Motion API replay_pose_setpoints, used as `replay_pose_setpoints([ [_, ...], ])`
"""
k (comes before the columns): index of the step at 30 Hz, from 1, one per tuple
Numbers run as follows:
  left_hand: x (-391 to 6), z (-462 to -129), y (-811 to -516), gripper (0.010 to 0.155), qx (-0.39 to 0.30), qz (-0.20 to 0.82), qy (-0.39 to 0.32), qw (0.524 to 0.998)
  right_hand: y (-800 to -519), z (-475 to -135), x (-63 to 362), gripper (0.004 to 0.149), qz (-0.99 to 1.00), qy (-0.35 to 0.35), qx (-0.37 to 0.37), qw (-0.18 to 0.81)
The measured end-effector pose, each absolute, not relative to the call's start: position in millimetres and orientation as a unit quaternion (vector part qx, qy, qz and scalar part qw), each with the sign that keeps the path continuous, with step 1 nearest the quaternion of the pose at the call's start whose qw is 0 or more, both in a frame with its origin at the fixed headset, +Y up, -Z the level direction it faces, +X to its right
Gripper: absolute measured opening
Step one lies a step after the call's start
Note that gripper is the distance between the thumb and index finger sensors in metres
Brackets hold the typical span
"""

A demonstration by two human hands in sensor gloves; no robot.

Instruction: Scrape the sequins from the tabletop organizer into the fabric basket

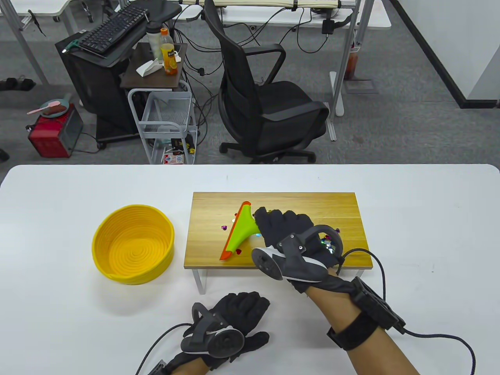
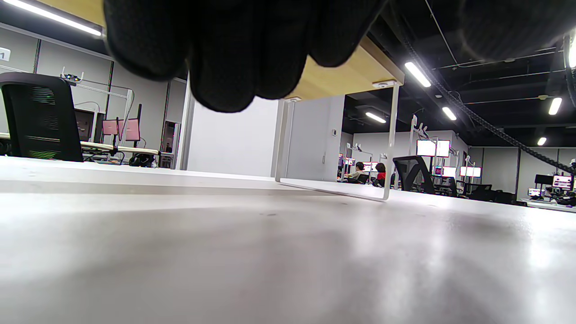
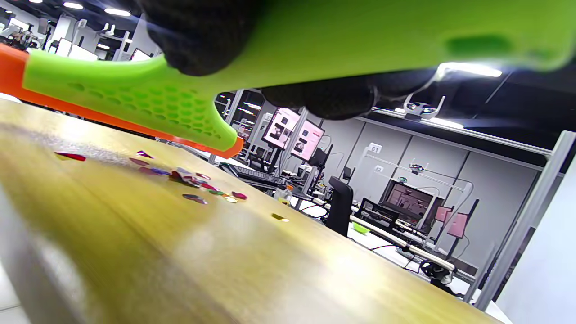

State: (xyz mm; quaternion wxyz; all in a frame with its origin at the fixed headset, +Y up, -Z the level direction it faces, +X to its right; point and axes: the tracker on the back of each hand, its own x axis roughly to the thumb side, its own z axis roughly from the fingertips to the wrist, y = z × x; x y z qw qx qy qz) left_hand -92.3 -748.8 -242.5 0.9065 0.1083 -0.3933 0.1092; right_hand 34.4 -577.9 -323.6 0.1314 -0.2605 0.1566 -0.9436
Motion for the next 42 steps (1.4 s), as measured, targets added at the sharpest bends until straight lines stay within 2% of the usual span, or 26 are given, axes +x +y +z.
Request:
replay_pose_setpoints([
  [9,-93,-244,-749,0.078,0.106,0.109,-0.393,0.907,-580,-337,15,0.062,-0.947,0.139,-0.264,0.117],
  [17,-93,-244,-748,0.078,0.108,0.110,-0.392,0.907,-585,-344,22,0.063,-0.952,0.119,-0.252,0.125],
  [42,-91,-243,-749,0.078,0.104,0.106,-0.393,0.907,-579,-325,142,0.063,-0.967,0.095,-0.159,0.174],
])
